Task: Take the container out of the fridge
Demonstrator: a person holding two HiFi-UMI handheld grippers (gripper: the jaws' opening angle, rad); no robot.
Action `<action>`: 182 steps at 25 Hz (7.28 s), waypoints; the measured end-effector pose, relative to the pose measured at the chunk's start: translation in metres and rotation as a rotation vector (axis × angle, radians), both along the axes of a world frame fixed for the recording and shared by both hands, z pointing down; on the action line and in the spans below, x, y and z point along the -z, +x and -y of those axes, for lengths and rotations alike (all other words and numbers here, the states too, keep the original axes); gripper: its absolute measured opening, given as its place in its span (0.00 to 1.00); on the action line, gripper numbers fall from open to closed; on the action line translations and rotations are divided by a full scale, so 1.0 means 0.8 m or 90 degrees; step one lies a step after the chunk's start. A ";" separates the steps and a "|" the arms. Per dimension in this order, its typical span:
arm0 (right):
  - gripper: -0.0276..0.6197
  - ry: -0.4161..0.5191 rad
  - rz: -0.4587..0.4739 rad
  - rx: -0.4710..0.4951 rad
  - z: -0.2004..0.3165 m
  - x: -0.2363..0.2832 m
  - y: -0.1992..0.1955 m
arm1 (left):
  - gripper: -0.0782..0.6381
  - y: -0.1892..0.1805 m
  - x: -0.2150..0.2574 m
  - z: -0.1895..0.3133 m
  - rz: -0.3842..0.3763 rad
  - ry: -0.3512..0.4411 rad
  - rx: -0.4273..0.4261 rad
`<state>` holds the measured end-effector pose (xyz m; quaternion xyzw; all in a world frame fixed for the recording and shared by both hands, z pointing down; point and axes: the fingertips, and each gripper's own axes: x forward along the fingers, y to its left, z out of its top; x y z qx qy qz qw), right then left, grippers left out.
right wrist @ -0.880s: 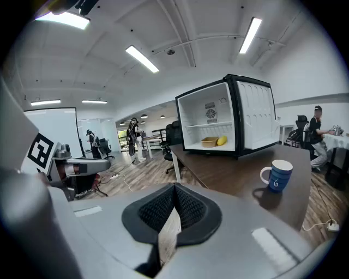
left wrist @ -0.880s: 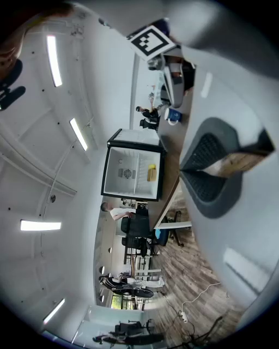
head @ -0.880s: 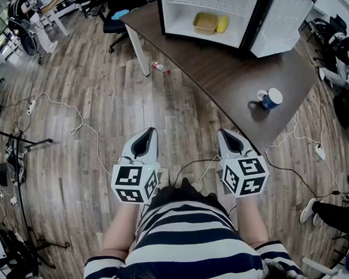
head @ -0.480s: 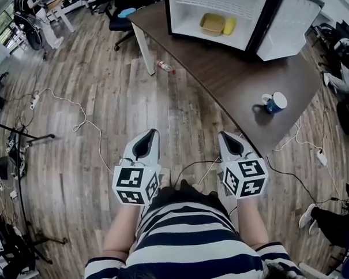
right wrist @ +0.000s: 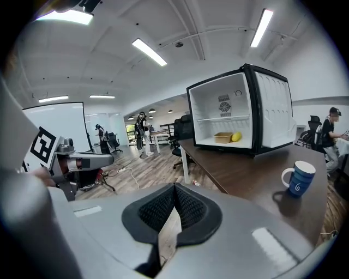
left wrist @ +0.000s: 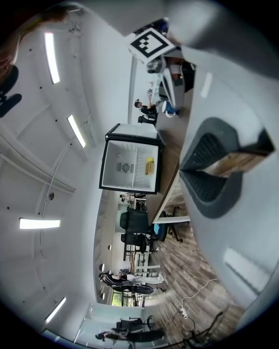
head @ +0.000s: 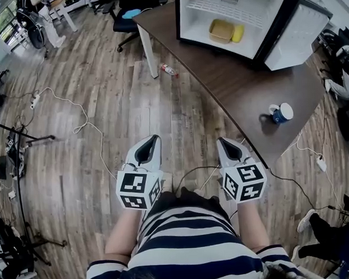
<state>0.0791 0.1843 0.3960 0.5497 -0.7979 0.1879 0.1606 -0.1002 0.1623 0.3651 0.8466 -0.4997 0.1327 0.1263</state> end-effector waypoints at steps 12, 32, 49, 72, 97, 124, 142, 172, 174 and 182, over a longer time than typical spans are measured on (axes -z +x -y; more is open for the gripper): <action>0.03 -0.017 -0.034 -0.010 0.076 0.004 -0.049 | 0.11 -0.043 -0.009 0.078 -0.019 -0.022 -0.041; 0.04 -0.026 -0.052 0.000 0.161 -0.001 -0.136 | 0.11 -0.105 -0.012 0.157 -0.016 -0.015 -0.089; 0.15 -0.033 -0.045 0.019 0.211 -0.008 -0.162 | 0.11 -0.130 -0.025 0.197 -0.015 -0.028 -0.083; 0.20 0.015 -0.068 0.076 0.421 -0.003 -0.055 | 0.11 -0.003 -0.040 0.357 0.012 -0.038 -0.085; 0.25 0.096 -0.220 0.079 0.609 -0.013 0.092 | 0.11 0.104 -0.064 0.525 0.007 -0.048 -0.061; 0.26 0.074 -0.420 0.193 0.678 -0.072 0.163 | 0.11 0.175 -0.110 0.602 -0.020 -0.086 -0.071; 0.08 0.127 -0.453 0.278 0.676 -0.073 0.147 | 0.11 0.180 -0.109 0.609 0.001 -0.077 -0.066; 0.07 0.133 -0.452 0.271 0.521 -0.012 0.056 | 0.11 0.058 -0.030 0.513 -0.011 -0.016 -0.029; 0.07 0.128 -0.449 0.266 0.509 -0.010 0.052 | 0.11 0.053 -0.027 0.506 -0.011 -0.012 -0.031; 0.07 0.098 -0.426 0.242 0.470 -0.003 0.039 | 0.11 0.026 -0.014 0.492 -0.017 0.001 -0.015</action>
